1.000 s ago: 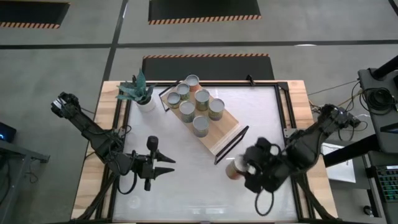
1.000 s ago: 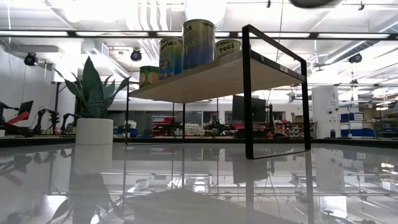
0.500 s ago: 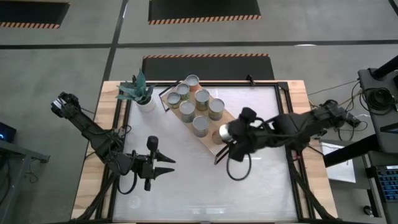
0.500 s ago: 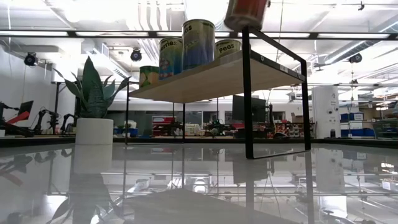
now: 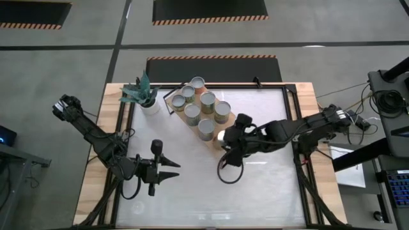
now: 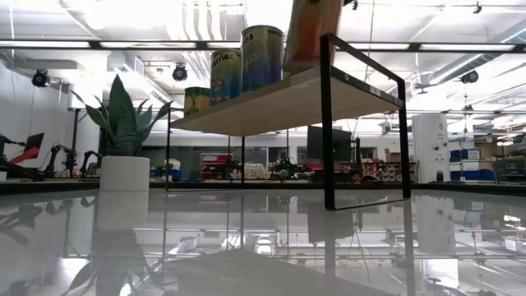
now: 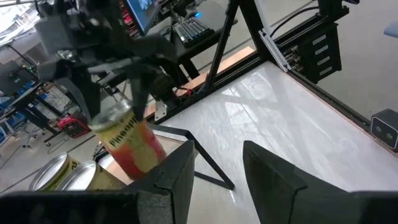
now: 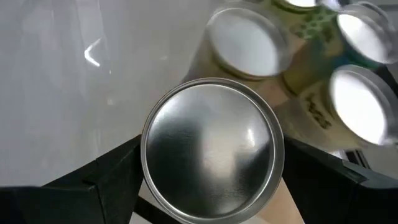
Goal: Pick and place cans onto a shelf
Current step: Put the canned pineapple on the shelf, then return to Home Position
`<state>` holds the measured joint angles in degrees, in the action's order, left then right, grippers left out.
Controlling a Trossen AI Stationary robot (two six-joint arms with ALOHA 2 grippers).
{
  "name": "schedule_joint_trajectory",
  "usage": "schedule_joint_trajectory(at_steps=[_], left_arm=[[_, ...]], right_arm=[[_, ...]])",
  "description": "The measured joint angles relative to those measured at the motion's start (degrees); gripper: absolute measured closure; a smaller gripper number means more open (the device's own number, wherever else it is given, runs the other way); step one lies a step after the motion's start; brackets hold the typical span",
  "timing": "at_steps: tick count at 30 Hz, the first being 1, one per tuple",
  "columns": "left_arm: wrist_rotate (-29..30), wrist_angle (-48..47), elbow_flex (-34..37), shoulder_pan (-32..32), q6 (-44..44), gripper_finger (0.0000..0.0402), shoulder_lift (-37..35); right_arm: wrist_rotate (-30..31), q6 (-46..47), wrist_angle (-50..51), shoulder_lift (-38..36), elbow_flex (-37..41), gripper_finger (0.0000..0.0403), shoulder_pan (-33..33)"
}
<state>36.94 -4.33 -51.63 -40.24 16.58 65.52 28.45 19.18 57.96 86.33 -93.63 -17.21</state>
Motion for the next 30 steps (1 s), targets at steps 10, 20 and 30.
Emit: schedule_joint_trajectory(at_steps=[10, 20, 30], left_arm=[[0.0, -0.03, -0.01, 0.0, -0.2, 0.0281, 0.0], [-0.01, -0.01, 0.01, 0.0, -0.21, 0.0281, 0.0], [-0.01, -0.01, -0.01, 0.01, -0.63, 0.0281, 0.0]], right_arm=[[-0.47, -3.25, 0.22, 3.71, -1.83, 0.0078, 0.39], [-0.58, -5.56, -0.02, 3.78, -1.83, 0.0054, 0.39], [-0.4, -6.92, 0.58, 3.34, -3.96, 0.0051, 0.37]])
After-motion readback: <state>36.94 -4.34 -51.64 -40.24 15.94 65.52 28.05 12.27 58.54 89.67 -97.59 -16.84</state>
